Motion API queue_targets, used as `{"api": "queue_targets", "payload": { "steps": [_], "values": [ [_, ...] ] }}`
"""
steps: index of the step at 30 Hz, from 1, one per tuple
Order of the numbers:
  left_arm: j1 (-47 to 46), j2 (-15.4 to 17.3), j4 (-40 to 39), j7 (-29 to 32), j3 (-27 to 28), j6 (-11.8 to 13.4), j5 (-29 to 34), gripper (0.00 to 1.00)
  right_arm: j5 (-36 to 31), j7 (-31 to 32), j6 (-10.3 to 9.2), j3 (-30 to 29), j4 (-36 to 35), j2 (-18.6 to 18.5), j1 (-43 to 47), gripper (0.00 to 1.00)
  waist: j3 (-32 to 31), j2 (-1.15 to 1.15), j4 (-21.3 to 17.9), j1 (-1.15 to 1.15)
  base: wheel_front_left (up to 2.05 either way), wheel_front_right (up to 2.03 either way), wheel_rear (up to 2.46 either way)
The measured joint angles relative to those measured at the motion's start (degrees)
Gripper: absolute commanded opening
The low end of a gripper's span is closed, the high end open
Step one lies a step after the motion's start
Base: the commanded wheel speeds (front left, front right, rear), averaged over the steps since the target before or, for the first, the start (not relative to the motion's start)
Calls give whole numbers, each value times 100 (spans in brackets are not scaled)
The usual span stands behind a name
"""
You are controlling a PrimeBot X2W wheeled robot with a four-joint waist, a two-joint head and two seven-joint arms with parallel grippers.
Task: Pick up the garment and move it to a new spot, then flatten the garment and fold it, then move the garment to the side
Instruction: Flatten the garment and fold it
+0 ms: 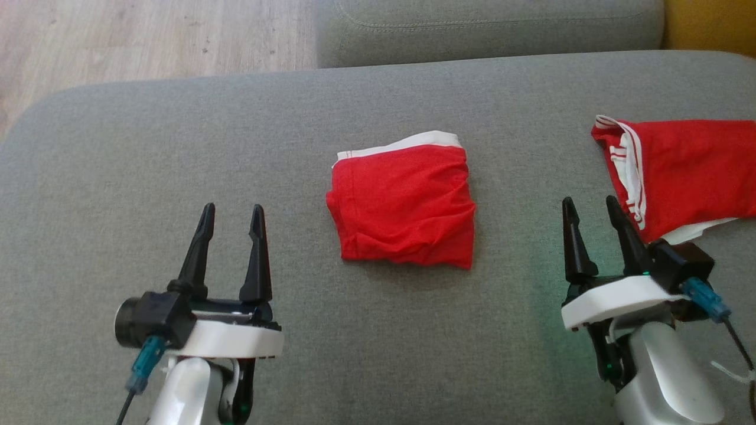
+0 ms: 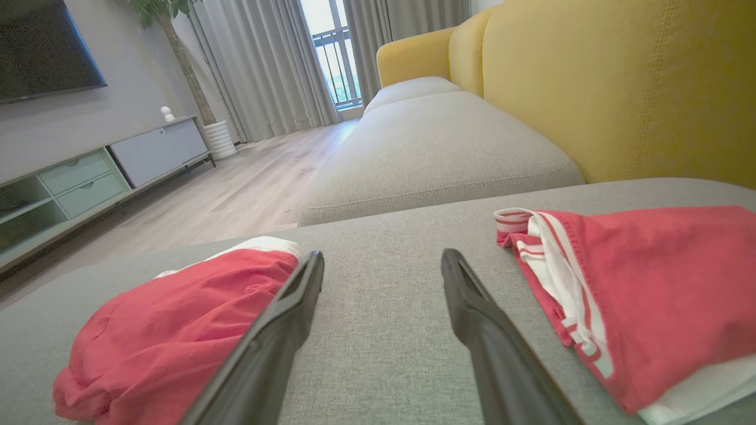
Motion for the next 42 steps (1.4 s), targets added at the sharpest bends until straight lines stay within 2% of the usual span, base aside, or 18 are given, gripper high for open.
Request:
{"api": "queue_targets", "payload": {
  "steps": [9,10,11,17,28,35,42],
  "values": [
    [6,0,-65,0,-60,-51,0,100,-502,156,0,-52,-503,55,44,100,97,0,132,0,0,0,0],
    [5,0,-56,0,-76,-53,0,100,-525,203,0,22,-520,55,37,73,107,0,171,0,0,0,0],
    [3,-1,-48,0,-89,-53,0,100,-550,249,0,108,-522,55,21,0,118,0,215,0,0,0,0],
    [-15,0,81,0,-192,-103,0,100,-747,401,0,671,-421,57,-335,0,209,0,515,0,0,0,0],
    [-24,0,203,0,-293,-120,-52,100,-726,956,0,1591,939,56,-567,0,292,0,1071,0,0,0,0],
    [-21,0,229,0,-291,-111,-52,100,-326,1125,0,2281,1348,56,-608,0,203,0,1068,0,0,0,0],
    [-25,0,227,0,-315,-96,-54,100,-64,813,0,2461,1310,47,-1129,0,244,0,1014,0,0,0,0]
  ]
}}
